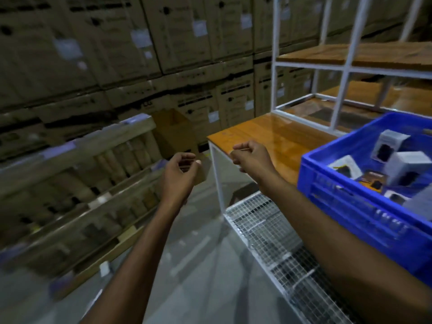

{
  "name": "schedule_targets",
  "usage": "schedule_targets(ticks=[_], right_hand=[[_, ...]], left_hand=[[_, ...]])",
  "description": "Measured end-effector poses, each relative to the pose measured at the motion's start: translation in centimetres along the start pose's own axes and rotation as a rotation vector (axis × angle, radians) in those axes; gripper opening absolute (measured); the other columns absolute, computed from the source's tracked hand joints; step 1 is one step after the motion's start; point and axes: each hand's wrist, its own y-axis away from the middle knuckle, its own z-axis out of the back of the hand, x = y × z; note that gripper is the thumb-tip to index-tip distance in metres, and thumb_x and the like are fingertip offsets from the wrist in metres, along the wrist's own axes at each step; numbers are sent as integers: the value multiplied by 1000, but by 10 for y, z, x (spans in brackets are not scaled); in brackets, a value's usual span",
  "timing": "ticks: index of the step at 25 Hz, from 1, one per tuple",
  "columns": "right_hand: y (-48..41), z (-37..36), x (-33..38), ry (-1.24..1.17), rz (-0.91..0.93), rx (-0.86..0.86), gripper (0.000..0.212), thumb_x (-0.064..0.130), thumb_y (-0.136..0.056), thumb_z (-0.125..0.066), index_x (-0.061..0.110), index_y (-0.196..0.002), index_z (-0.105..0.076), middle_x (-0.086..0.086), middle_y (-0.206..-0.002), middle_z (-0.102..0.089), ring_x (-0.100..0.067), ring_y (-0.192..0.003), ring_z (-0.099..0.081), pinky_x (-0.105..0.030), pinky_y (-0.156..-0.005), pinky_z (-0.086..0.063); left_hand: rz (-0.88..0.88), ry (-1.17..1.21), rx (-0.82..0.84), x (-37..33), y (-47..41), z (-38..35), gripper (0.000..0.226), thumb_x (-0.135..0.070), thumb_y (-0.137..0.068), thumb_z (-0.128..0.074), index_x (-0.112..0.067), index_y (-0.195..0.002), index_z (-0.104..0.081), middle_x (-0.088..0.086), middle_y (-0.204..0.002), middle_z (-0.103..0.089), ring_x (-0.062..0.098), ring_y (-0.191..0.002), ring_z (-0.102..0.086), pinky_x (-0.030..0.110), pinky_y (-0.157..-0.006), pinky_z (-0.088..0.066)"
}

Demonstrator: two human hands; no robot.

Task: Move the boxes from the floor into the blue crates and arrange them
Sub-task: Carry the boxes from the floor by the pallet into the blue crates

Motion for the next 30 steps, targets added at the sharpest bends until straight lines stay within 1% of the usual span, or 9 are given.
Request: schedule_targets(ticks=[5, 9, 11, 15, 17, 18, 21, 25, 30], right_hand=[[19, -126, 1, 62, 22, 280, 28, 33, -89, -75, 22, -112, -64, -2, -110, -69, -18, -102, -67, -31, -77, -53], [38, -229, 4, 88, 70, 415, 28, 28, -88, -76, 19, -112, -65, -9, -109, -70, -24, -105, -67, -38, -90, -57], [47, -275, 3, 86, 82, 476, 27, 25, -87, -76, 18, -112, -66, -8, -108, -70, -25, -106, -68, -38, -93, -57], [69, -350, -1, 144, 93, 637, 31, 22, -90, -73, 19, -120, -63, -5, -108, -69, -22, -104, -67, -39, -93, -57], [78, -380, -3, 169, 103, 688, 32, 18, -92, -69, 17, -123, -61, -6, -109, -68, -22, -104, -66, -38, -92, -56], [80, -393, -3, 175, 105, 702, 32, 16, -93, -68, 16, -124, -61, -6, -109, -68, -21, -104, -66, -38, -91, -56], [76, -434, -8, 201, 121, 740, 29, 18, -93, -68, 17, -122, -62, -3, -108, -68, -18, -103, -67, -37, -89, -57], [60, -481, -25, 241, 140, 823, 28, 21, -92, -70, 18, -118, -62, 0, -104, -68, -15, -100, -66, -32, -88, -56], [17, -533, -42, 269, 124, 987, 28, 16, -92, -70, 15, -118, -62, 0, -98, -66, -8, -86, -62, -20, -70, -49]], left_hand=[[40, -18, -137, 55, 6, 129, 11, -29, -93, -72, -25, -104, -71, -8, -98, -72, 5, -93, -67, 23, -78, -55], [70, -50, -259, 102, 10, 231, 10, -35, -91, -74, -28, -98, -73, -8, -94, -75, 7, -90, -70, 26, -76, -56], [85, -58, -301, 123, 14, 273, 3, -31, -92, -74, -29, -93, -73, -6, -90, -75, 8, -86, -71, 25, -73, -56], [128, -133, -395, 162, 32, 341, 15, -18, -94, -69, -31, -88, -69, -8, -84, -72, 8, -78, -68, 28, -68, -54], [160, -111, -458, 180, 42, 368, 8, -20, -94, -70, -26, -89, -71, -7, -83, -72, 3, -75, -67, 30, -70, -54], [181, -108, -492, 187, 46, 379, 7, -27, -94, -71, -24, -88, -72, -7, -82, -72, 1, -74, -66, 29, -71, -54], [256, -129, -584, 208, 58, 404, 29, -50, -90, -71, -22, -84, -74, -7, -80, -75, 7, -77, -71, 29, -73, -54], [402, -152, -713, 241, 59, 426, 13, -38, -88, -76, -25, -86, -74, -8, -83, -76, 11, -81, -72, 38, -83, -59], [515, -120, -862, 282, 45, 430, 17, -44, -78, -74, -30, -86, -74, -5, -85, -77, 18, -86, -74, 44, -86, -59]])
